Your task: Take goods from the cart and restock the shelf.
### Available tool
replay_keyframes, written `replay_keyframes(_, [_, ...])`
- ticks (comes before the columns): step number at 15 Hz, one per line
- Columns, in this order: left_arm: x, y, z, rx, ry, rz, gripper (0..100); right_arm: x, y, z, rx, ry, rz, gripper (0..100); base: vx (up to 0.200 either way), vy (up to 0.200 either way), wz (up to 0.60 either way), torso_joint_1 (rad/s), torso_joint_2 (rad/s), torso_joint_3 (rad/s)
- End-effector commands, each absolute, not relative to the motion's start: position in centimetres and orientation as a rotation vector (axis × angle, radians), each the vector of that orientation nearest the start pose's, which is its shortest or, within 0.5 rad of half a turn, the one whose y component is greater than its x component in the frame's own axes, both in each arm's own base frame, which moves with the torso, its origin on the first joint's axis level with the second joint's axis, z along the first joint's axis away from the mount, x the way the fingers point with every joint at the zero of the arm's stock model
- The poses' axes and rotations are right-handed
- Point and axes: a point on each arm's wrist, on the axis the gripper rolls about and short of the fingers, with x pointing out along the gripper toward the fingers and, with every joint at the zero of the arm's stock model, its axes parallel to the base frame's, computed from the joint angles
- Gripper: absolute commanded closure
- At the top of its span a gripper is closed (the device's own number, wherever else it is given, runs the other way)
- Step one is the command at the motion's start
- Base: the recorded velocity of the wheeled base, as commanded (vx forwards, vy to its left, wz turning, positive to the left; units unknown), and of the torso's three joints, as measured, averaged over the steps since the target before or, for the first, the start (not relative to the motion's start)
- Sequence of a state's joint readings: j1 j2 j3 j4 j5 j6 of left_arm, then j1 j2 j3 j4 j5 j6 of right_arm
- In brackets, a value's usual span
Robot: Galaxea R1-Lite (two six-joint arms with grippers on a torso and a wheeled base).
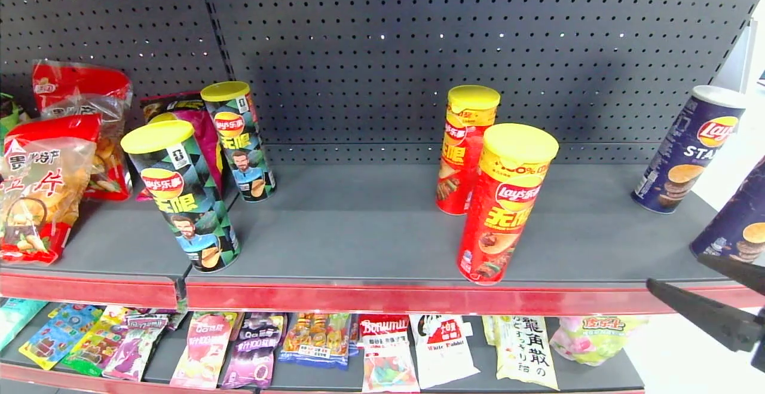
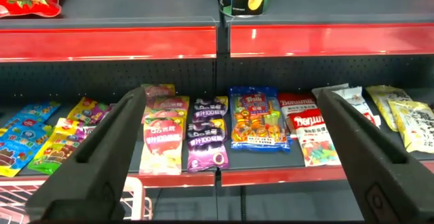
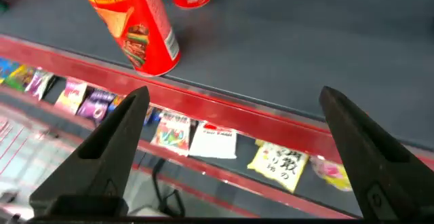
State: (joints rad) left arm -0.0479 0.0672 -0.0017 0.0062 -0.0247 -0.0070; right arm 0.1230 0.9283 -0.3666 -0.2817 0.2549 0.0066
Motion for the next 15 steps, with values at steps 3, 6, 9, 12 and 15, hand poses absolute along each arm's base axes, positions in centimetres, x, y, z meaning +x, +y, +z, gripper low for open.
replay_keyframes(3, [-1.8,0.0,7.7,-0.007,0.075,-0.072,0,16.4,4.7,15.7,-0.036,0.453,0.396,0,0.000,0.000,0.00,0.000,0.00,0.000])
replay_keyframes(6, [-1.7,0.0,7.7,-0.007,0.077,-0.072,0,18.1,5.5,14.5,-0.084,0.501,0.339,0,0.000,0.000,0.00,0.000,0.00,0.000])
replay_keyframes(9, [-1.7,0.0,7.7,-0.007,0.077,-0.072,0,19.9,6.1,14.0,-0.099,0.520,0.337,0,0.000,0.000,0.00,0.000,0.00,0.000])
replay_keyframes(12, [-1.8,0.0,7.7,-0.007,0.075,-0.072,0,21.3,6.5,14.0,-0.101,0.528,0.339,0,0.000,0.000,0.00,0.000,0.00,0.000])
replay_keyframes(15, [-1.7,0.0,7.7,-0.007,0.077,-0.072,0,22.2,7.1,13.9,-0.107,0.536,0.354,0,0.000,0.000,0.00,0.000,0.00,0.000])
